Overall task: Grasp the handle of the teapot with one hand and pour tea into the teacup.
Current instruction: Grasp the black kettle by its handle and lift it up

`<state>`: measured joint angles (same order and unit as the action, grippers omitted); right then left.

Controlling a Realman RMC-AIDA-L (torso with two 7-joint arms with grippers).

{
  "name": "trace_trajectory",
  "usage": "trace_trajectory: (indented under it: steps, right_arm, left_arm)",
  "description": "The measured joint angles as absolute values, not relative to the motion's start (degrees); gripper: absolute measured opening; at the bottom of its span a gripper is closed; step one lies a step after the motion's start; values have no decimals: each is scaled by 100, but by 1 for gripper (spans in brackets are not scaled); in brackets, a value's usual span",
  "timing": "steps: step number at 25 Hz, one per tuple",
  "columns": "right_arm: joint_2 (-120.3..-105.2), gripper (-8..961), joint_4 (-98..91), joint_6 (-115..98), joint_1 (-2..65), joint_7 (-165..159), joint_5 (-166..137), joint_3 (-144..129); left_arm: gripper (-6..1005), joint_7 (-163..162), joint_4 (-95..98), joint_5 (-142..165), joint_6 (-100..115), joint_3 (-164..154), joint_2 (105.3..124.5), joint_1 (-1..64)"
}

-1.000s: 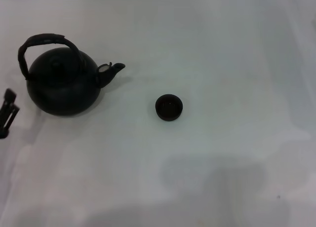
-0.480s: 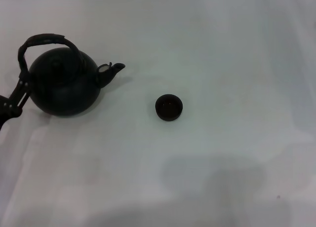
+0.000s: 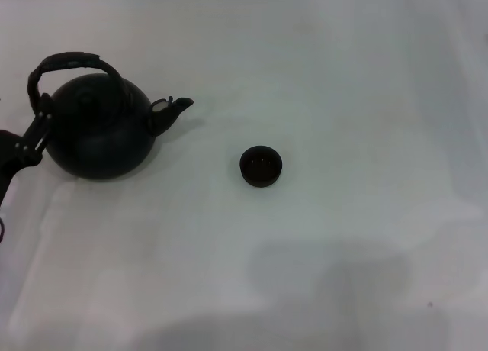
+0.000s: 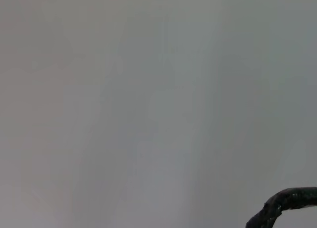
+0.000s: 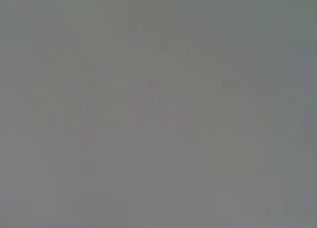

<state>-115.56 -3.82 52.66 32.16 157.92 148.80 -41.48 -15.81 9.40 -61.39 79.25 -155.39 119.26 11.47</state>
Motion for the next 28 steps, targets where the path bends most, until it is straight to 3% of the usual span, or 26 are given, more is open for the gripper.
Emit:
trace_trajectory:
  steps: [25,28]
  right_arm:
    - [-11540,845,-396,5255,3206,15780,14880,-4157]
    - [-11540,845,-396,5255,3207,15778,14880,-4157]
  left_arm:
    - [875,-1585,931,-6185,7470,-15547,11924,1446]
    - [830,-1585,931,-6184,7454,-15553,11920,1468]
